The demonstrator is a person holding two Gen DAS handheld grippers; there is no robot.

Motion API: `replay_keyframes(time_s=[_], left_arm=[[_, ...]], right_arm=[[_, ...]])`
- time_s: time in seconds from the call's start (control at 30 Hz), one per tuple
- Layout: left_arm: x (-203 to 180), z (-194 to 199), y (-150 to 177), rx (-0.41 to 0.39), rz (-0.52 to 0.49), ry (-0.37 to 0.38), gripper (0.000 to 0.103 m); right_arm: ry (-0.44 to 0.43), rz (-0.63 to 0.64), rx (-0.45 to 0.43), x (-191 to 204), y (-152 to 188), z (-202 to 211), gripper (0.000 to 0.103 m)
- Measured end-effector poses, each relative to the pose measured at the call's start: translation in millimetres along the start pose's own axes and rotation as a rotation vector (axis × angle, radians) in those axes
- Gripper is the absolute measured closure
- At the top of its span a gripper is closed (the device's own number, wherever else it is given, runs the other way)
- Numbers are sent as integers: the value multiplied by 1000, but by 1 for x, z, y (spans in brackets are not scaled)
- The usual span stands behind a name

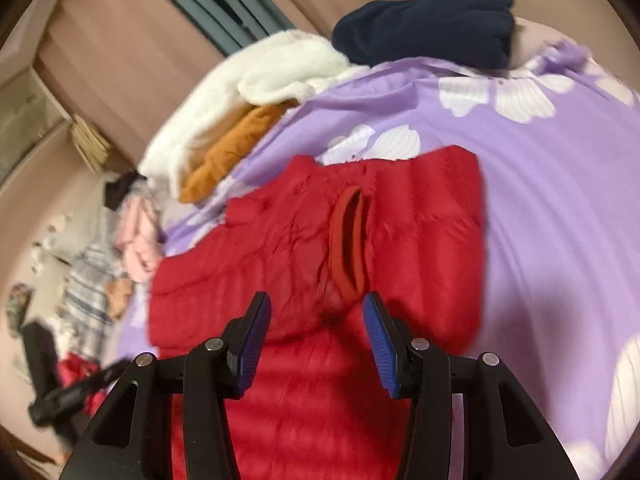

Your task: Fold large clothes

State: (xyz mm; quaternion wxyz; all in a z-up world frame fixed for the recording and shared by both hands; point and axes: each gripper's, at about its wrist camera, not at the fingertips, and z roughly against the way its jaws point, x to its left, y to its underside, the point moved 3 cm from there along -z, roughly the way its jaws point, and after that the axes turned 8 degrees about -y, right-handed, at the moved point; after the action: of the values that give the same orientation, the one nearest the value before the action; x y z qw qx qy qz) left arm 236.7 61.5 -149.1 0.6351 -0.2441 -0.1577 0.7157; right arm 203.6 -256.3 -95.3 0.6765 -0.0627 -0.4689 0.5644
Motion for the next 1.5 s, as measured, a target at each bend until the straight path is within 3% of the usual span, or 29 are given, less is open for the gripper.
replay_keyframes(time_s=[0.13, 0.17, 0.2, 0.23, 0.33, 0.5, 0.73, 0.77, 0.83, 0.9, 0.97, 1.07, 1.17, 1.27, 1.33, 1.4, 1.5], left_arm=[[46, -11, 17, 58, 109, -23, 21], [53, -13, 21, 67, 123, -33, 21], [57, -12, 23, 69, 127, -38, 21], [58, -12, 24, 70, 129, -40, 21], [54, -8, 23, 56, 124, -26, 21], [43, -4, 23, 27, 86, -11, 21], [31, -7, 25, 6, 5, -65, 21], [30, -7, 23, -3, -9, -73, 21], [24, -7, 17, -24, -43, -87, 21], [18, -8, 11, -48, -75, -106, 21], [11, -8, 4, -75, -100, -111, 21], [-3, -10, -8, -110, -126, -113, 23], [-20, -15, -17, -151, -160, -122, 27], [-36, -25, -24, -153, -202, -128, 44], [-42, -39, -26, -138, -230, -142, 46], [-45, -53, -26, -108, -241, -147, 55], [-44, -76, -23, -52, -241, -156, 54]], right_arm=[[52, 2, 66, -6, -1, -33, 55], [63, 11, 70, -5, 0, -37, 60], [66, 29, 69, -3, 2, -38, 76], [72, 52, 59, 2, 3, -37, 83], [65, 109, 10, 21, 2, -22, 87], [53, 93, -58, 33, -8, 9, 88], [295, 106, 85, -2, 8, -21, 87], [305, 97, 97, -4, 9, -22, 85], [344, 106, 84, 0, 7, -16, 73], [456, 183, 17, 12, 3, -3, 61], [500, 256, -53, 26, 0, 7, 61], [415, 338, -107, 47, -2, 10, 61], [282, 354, -82, 55, -1, -1, 61], [298, 353, -60, 51, 1, -13, 61], [295, 341, -28, 42, 4, -22, 61], [320, 325, 7, 29, 5, -34, 61], [344, 272, 53, 10, 12, -44, 62]])
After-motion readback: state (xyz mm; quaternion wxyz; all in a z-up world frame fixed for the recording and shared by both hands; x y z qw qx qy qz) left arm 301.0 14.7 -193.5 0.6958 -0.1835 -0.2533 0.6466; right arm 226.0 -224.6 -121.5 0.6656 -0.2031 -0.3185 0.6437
